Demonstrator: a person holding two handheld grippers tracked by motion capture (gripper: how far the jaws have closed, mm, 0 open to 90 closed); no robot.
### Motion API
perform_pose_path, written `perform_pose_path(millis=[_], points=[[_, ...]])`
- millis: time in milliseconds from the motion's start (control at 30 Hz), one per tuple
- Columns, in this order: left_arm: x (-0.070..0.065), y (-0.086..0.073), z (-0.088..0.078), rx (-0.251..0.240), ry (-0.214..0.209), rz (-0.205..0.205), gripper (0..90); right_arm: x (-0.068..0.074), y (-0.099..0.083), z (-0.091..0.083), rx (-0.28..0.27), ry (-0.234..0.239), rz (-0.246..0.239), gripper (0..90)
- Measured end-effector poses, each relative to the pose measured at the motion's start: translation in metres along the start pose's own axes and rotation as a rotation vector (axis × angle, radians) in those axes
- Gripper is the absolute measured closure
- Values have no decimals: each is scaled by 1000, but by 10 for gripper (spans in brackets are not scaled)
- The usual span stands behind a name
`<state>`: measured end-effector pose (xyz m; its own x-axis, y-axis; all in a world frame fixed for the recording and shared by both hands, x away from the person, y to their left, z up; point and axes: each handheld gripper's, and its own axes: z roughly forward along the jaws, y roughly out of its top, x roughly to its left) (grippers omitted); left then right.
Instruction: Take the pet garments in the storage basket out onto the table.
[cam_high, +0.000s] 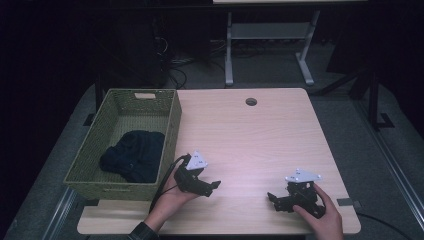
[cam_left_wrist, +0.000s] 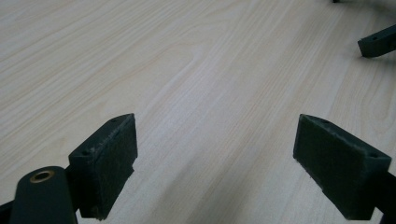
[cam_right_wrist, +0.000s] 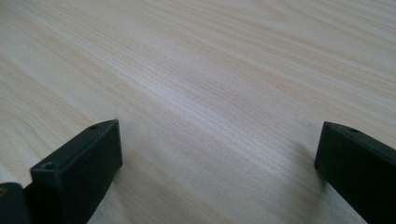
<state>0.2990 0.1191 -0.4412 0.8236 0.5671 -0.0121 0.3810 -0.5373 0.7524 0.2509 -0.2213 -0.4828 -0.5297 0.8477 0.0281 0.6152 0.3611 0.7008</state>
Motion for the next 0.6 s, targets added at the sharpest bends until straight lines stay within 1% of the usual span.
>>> perform_pose_path(millis=[33, 133, 200, 300, 467, 500, 600], points=[[0, 2, -1, -4, -7, -11, 130, 0, 0, 0, 2, 2, 5, 4], [1, 4, -2, -14, -8, -13, 131, 0, 0, 0, 2, 1, 5, 4], [1, 5, -4, -15, -6, -6, 132, 1, 0, 0, 2, 1, 6, 4], [2, 7, -6, -23, -14, -18, 135, 1, 0, 0, 2, 1, 6, 4], [3, 11, -9, -24, -11, -7, 135, 1, 0, 0, 2, 1, 6, 4], [3, 13, -10, -31, -13, -19, 135, 1, 0, 0, 2, 1, 6, 4], [4, 15, -11, -33, -15, -19, 135, 0, 0, 0, 3, 1, 5, 4]])
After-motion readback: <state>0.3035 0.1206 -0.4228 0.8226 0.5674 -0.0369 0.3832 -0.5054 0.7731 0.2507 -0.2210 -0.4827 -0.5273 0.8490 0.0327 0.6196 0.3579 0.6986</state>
